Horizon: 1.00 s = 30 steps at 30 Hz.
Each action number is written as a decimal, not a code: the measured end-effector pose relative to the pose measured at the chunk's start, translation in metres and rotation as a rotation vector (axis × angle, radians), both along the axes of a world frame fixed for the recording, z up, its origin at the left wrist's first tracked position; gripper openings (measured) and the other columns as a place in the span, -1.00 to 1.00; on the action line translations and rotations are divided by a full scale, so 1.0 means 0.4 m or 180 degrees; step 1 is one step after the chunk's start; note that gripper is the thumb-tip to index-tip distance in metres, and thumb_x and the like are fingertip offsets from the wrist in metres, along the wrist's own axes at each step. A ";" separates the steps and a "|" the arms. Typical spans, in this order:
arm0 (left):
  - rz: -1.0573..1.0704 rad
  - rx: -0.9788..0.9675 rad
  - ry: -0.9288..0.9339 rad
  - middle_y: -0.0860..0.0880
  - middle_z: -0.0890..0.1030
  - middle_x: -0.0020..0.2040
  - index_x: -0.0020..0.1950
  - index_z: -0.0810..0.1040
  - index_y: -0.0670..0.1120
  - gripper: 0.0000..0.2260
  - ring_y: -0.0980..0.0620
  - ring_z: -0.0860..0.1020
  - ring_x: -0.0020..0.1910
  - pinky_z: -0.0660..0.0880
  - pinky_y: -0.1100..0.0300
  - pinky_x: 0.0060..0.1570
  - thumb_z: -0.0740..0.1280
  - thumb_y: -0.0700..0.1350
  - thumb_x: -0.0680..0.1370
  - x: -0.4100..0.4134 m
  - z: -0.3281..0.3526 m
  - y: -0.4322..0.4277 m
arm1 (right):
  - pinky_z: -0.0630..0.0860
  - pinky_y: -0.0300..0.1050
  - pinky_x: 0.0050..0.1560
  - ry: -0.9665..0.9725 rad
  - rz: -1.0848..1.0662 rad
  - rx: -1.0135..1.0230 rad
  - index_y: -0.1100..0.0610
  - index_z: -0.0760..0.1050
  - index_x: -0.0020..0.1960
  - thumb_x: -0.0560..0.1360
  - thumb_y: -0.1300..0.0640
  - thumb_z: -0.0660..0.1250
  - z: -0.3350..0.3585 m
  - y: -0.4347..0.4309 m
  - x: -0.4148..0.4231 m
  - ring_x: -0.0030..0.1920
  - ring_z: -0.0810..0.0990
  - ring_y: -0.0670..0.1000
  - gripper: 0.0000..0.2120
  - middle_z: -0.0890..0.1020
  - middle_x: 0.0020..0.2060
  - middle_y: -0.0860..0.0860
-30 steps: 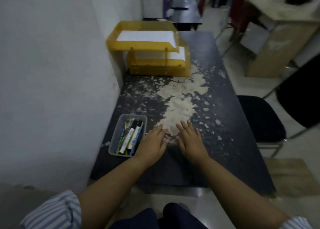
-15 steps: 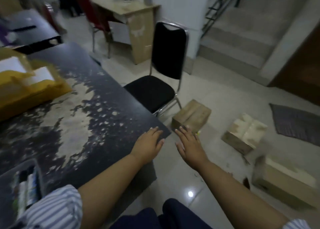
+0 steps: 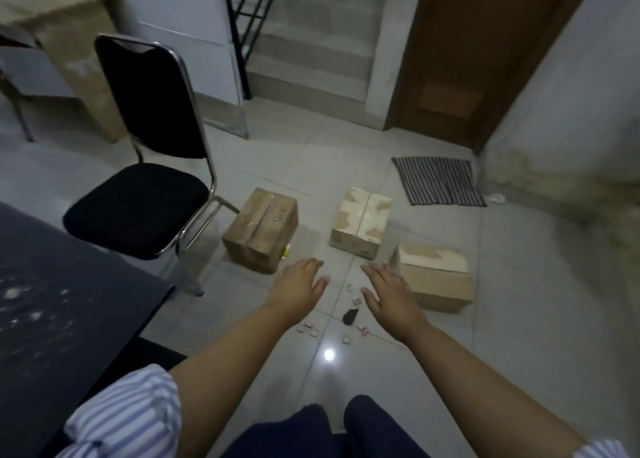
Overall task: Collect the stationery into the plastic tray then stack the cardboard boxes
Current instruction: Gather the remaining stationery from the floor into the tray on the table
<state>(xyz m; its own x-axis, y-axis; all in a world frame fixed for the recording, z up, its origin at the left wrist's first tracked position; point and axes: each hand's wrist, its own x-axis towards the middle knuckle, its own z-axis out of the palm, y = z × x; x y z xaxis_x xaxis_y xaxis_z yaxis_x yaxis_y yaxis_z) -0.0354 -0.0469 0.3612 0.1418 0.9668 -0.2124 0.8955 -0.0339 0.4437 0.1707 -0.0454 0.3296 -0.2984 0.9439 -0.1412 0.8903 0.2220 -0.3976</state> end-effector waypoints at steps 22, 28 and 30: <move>-0.0947 -0.0241 0.0199 -0.04 0.44 0.38 0.41 0.36 -0.07 -0.60 0.02 0.41 0.35 0.29 0.20 0.31 0.09 0.06 0.63 0.075 -0.411 0.267 | 0.11 -0.10 0.45 0.0391 -0.1203 -0.0360 0.07 0.21 0.46 0.62 0.04 0.07 -0.423 0.094 0.000 0.51 0.11 0.02 -0.58 0.28 0.46 0.00; -0.1141 -0.0307 0.0305 -0.03 0.44 0.39 0.42 0.35 -0.07 -0.59 0.02 0.41 0.35 0.29 0.20 0.32 0.09 0.07 0.62 0.117 -0.784 0.340 | 0.15 -0.10 0.43 0.0570 -0.1352 -0.0421 0.07 0.24 0.45 0.60 0.06 0.11 -0.799 0.152 0.020 0.50 0.15 0.05 -0.58 0.30 0.45 0.01; -0.1256 -0.0226 0.0343 -0.04 0.43 0.39 0.42 0.34 -0.08 -0.59 0.02 0.40 0.35 0.28 0.19 0.33 0.10 0.07 0.62 0.126 -0.906 0.374 | 0.15 -0.10 0.42 0.0549 -0.1312 -0.0396 0.08 0.23 0.45 0.61 0.06 0.11 -0.931 0.176 0.030 0.48 0.18 0.07 -0.58 0.31 0.44 0.03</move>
